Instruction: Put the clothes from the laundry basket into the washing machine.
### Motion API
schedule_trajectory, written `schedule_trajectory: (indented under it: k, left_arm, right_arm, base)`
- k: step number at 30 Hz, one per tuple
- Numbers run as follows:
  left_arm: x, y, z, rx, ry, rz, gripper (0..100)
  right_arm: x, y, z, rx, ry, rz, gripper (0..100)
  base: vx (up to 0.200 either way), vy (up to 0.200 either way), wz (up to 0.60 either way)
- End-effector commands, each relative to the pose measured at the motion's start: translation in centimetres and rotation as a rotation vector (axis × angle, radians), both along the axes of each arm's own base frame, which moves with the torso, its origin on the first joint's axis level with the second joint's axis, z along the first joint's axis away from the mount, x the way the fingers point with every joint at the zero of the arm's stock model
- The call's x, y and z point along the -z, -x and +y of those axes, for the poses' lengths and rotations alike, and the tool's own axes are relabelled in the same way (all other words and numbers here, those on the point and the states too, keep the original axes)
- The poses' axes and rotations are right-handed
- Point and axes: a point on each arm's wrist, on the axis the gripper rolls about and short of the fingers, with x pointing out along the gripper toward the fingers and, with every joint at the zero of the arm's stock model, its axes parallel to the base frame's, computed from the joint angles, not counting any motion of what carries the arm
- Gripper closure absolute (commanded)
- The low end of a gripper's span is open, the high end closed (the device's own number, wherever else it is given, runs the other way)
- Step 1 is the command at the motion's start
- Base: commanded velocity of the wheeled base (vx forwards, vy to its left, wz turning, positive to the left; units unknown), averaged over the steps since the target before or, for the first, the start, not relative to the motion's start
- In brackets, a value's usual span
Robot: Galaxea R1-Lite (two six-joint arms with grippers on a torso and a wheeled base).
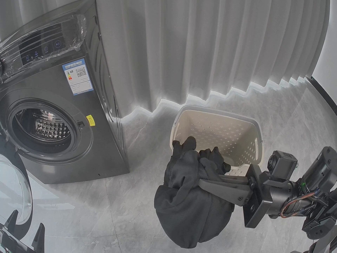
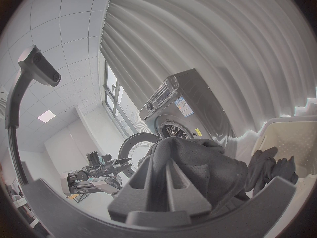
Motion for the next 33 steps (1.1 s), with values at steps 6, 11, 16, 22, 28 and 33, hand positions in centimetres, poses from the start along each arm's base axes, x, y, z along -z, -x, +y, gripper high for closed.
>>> schedule_trajectory:
  k: [6, 11, 16, 22, 28, 33]
  left_arm:
    - [0.53, 0.0, 0.0, -0.001, 0.001, 0.0, 0]
    - [0.53, 0.0, 0.0, -0.001, 0.001, 0.0, 0]
    - [0.53, 0.0, 0.0, -0.001, 0.001, 0.0, 0]
    - [0.53, 0.0, 0.0, -0.001, 0.001, 0.0, 0]
    - [0.53, 0.0, 0.0, -0.001, 0.001, 0.0, 0]
    - [0.53, 0.0, 0.0, -0.001, 0.001, 0.0, 0]
  right_arm:
    - [0.14, 0.13, -0.21, 0.001, 0.006, 0.005, 100]
    - [0.3, 0.15, -0.28, 0.005, 0.012, 0.009, 100]
    - [0.16, -0.32, -0.51, 0.026, 0.006, 0.004, 100]
    - [0.19, -0.23, -0.59, 0.025, 0.009, 0.002, 100]
    - [0.25, -0.23, -0.64, 0.026, 0.01, 0.007, 100]
    - [0.25, -0.23, -0.64, 0.026, 0.01, 0.007, 100]
  base:
    - [0.0, 0.0, 0.0]
    - [0.0, 0.0, 0.0]
    - [0.0, 0.0, 0.24]
    - [0.0, 0.0, 0.4]
    - [0.0, 0.0, 0.0]
    - [0.0, 0.0, 0.0]
